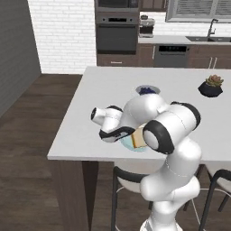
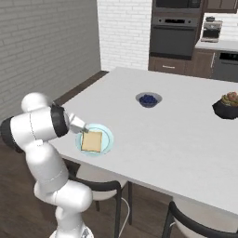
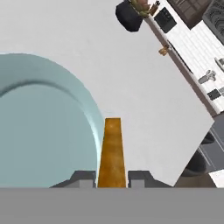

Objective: Start the toaster. Once the lever pops up, take the bread to the plate on the dining counter.

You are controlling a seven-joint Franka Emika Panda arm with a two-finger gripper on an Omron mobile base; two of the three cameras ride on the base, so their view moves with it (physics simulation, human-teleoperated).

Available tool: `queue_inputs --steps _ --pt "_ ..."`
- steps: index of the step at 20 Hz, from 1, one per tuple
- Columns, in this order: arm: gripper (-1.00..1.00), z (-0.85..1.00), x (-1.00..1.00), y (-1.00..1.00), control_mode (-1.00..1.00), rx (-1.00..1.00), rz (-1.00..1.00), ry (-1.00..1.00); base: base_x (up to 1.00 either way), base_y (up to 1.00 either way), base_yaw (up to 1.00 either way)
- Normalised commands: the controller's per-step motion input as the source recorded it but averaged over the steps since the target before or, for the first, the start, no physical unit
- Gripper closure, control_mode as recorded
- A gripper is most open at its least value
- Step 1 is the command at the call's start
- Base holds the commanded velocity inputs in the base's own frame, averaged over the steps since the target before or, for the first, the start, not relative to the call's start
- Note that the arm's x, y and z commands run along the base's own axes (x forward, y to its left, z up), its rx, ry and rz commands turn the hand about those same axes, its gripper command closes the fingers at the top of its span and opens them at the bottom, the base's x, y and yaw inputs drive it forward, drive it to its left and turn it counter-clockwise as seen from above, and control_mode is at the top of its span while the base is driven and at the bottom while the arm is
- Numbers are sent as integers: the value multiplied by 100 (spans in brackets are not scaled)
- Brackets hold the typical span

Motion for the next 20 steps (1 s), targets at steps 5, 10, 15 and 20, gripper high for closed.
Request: queue_inputs --steps 5,10,15,20 --pt "100 -40 10 0 -100 -2 0 0 0 0 0" --pt "-100 -21 15 0 -100 0 0 -2 0 0 0" --pt "-100 0 32 6 -100 2 0 -1 0 0 0" --pt "-100 0 50 26 -100 5 0 -1 0 0 0"
